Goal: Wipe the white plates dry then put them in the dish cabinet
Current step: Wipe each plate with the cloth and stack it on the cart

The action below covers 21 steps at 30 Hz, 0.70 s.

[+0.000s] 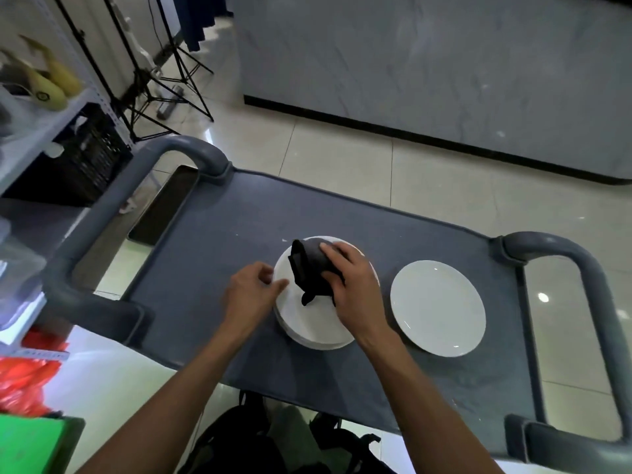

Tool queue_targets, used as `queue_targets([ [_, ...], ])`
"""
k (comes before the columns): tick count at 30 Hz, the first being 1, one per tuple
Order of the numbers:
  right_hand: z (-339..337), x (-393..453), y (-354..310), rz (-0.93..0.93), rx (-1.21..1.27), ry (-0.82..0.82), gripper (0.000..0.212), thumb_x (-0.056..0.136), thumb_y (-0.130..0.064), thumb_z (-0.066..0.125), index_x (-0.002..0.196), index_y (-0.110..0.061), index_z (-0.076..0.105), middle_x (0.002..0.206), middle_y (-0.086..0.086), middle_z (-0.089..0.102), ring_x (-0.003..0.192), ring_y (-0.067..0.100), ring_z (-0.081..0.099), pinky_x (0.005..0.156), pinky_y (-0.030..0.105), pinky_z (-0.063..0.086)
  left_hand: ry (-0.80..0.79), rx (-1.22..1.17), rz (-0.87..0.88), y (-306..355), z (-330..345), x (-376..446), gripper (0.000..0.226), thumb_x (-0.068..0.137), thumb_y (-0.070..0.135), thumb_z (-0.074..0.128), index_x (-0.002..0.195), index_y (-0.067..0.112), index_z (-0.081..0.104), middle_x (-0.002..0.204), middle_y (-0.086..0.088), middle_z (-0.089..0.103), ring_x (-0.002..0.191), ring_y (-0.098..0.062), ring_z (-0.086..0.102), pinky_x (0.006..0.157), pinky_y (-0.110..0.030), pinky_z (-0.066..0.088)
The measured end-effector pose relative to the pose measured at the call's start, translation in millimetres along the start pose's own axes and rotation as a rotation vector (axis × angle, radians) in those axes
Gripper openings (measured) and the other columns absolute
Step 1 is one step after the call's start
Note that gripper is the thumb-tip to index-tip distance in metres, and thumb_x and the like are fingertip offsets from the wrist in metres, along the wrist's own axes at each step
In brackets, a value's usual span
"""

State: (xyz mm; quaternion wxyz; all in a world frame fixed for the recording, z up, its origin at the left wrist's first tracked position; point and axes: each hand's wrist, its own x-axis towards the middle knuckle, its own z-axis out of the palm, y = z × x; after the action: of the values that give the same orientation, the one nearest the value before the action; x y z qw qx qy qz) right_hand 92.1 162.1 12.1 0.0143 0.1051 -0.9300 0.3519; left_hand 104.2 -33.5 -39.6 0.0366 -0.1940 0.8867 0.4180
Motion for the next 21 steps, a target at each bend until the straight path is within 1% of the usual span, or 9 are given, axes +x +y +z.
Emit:
queue_targets([
  [3,7,-4,3,0.007,-0.045,-0.019,0.046,0.093,-0.003,0.063,0.137,-0.015,0.062,0.140,0.007,0.056,0.128,0.028,0.051,0.110,0.039,0.039,0.039,0.009,0.008,1,2,1,0.027,0.071,0.040,0.082,0.088,0.026,0.067,0.088,0.009,0.068,0.083,-0.015,0.064,0.076,-0.036,0.053],
  [5,10,-6,4,0.004,-0.070,-0.012,0.046,0.091,-0.002,0.065,0.136,-0.015,0.063,0.139,0.008,0.057,0.126,0.031,0.051,0.108,0.042,0.041,0.047,0.029,0.017,1,3,1,0.026,0.071,0.041,0.082,0.086,0.027,0.064,0.085,0.011,0.065,0.081,-0.015,0.063,0.073,-0.036,0.053],
  [10,14,-12,8,-0.029,-0.163,0.056,0.046,0.085,-0.002,0.071,0.129,-0.016,0.068,0.134,0.012,0.061,0.120,0.035,0.056,0.100,0.050,0.047,-0.009,0.029,-0.046,0,3,5,0.023,0.074,0.045,0.078,0.080,0.030,0.062,0.079,0.015,0.066,0.080,-0.014,0.065,0.075,-0.035,0.055],
  [12,16,-17,11,-0.036,-0.207,0.032,0.045,0.085,-0.004,0.072,0.129,-0.017,0.068,0.136,0.011,0.061,0.124,0.035,0.055,0.101,0.052,0.045,-0.034,0.019,-0.075,2,3,8,0.022,0.075,0.045,0.078,0.079,0.029,0.063,0.078,0.014,0.066,0.080,-0.014,0.066,0.076,-0.034,0.055],
  [14,20,-21,16,-0.019,-0.266,-0.035,0.044,0.090,-0.012,0.069,0.133,-0.019,0.064,0.145,0.008,0.055,0.136,0.032,0.047,0.110,0.052,0.037,-0.054,0.004,-0.095,4,3,10,0.021,0.077,0.042,0.079,0.076,0.028,0.063,0.075,0.013,0.067,0.080,-0.015,0.066,0.076,-0.034,0.055],
  [16,26,-24,21,0.020,-0.344,-0.126,0.044,0.099,-0.025,0.058,0.143,-0.025,0.054,0.157,0.002,0.041,0.149,0.026,0.029,0.120,0.049,0.021,-0.068,-0.010,-0.120,6,3,12,0.021,0.077,0.039,0.079,0.073,0.026,0.063,0.071,0.012,0.067,0.077,-0.015,0.066,0.072,-0.032,0.054],
  [18,32,-26,25,0.051,-0.418,-0.201,0.047,0.104,-0.035,0.045,0.151,-0.030,0.041,0.164,-0.003,0.027,0.154,0.021,0.013,0.124,0.047,0.007,-0.080,-0.027,-0.143,7,3,14,0.021,0.076,0.036,0.080,0.069,0.025,0.064,0.066,0.013,0.066,0.073,-0.013,0.066,0.064,-0.027,0.048],
  [19,35,-27,26,0.055,-0.445,-0.222,0.049,0.105,-0.038,0.042,0.153,-0.031,0.036,0.165,-0.004,0.023,0.155,0.020,0.008,0.124,0.047,0.003,-0.088,-0.036,-0.155,7,2,15,0.021,0.076,0.035,0.080,0.067,0.024,0.065,0.063,0.012,0.066,0.071,-0.012,0.066,0.060,-0.025,0.045],
  [21,39,-28,28,0.051,-0.480,-0.234,0.052,0.105,-0.040,0.039,0.155,-0.032,0.031,0.166,-0.003,0.020,0.155,0.021,0.005,0.123,0.049,-0.001,-0.101,-0.045,-0.169,8,2,17,0.021,0.075,0.034,0.080,0.064,0.023,0.066,0.059,0.012,0.066,0.065,-0.007,0.064,0.055,-0.022,0.041],
])
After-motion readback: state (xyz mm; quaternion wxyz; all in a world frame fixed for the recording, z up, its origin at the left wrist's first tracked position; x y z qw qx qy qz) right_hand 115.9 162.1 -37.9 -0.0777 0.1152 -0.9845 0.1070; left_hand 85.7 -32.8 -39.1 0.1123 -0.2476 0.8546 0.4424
